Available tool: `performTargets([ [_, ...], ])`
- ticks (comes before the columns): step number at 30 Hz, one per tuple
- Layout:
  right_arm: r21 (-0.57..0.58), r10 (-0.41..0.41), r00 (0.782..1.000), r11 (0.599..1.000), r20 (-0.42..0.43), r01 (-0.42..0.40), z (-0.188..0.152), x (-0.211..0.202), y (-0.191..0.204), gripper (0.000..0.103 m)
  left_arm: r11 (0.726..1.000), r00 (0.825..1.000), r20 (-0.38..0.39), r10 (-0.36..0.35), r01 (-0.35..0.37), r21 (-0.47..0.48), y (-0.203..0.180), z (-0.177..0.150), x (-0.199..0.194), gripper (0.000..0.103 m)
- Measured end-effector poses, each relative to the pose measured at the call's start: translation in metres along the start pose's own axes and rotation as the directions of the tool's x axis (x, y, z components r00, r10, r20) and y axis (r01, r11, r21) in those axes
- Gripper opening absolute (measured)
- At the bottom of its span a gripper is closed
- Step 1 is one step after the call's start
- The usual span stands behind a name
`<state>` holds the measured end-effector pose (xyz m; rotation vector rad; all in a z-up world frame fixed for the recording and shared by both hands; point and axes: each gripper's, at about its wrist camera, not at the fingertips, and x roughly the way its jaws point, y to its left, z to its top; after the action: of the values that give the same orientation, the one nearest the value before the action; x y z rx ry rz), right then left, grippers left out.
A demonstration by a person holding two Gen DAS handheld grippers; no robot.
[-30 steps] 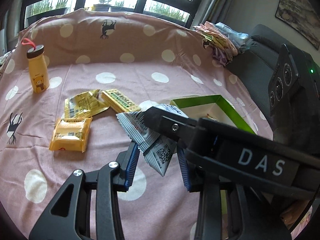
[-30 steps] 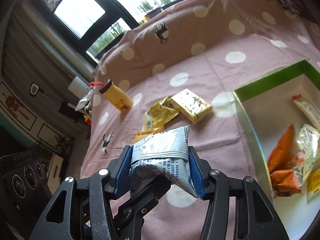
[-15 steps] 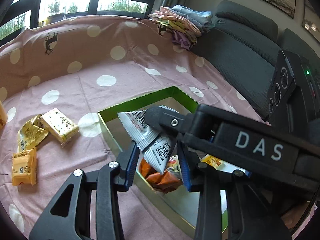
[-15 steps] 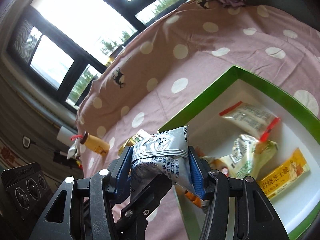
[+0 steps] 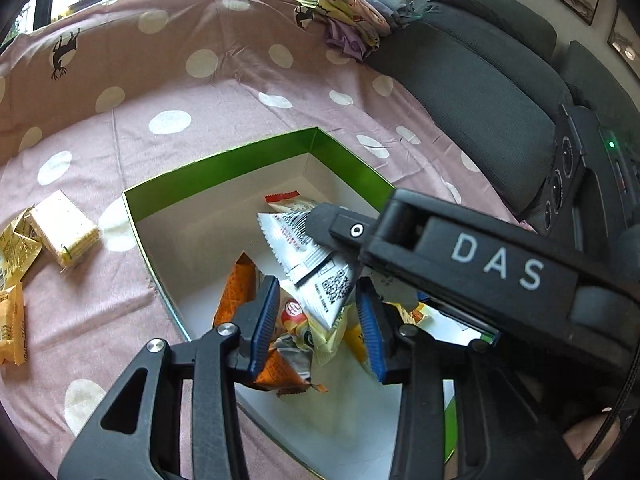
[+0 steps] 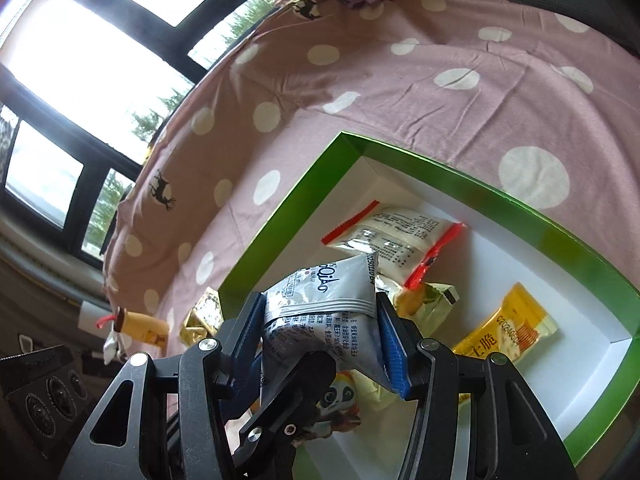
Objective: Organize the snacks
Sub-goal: 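Drop the white-blue snack into the box by opening the right tool, then move the right tool back to the yellow cake pack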
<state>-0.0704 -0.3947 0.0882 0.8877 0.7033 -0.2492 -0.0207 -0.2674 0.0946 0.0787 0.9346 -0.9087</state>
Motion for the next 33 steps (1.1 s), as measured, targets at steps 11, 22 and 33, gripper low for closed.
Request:
performTargets([
  [11,-0.069,-0.017,0.990,0.997,0.141,0.027,0.000,-0.025,0.015,0.074,0.994,0.992,0.113,0.048,-0.036,-0.102,0.038,-0.010,-0.068,0.065],
  [22,-0.133,0.001,0.979,0.991,0.204,0.027,-0.007,-0.035,0.041,0.087,0.869,0.901,0.139,0.411,-0.342,-0.357,0.134,-0.065,-0.149,0.082],
  [33,-0.214,-0.010,0.969,0.975,0.247,0.065,-0.023,-0.035,0.074,0.087,0.768,0.869,0.108,0.482,-0.360,-0.530,0.195,-0.109,-0.181,0.087],
])
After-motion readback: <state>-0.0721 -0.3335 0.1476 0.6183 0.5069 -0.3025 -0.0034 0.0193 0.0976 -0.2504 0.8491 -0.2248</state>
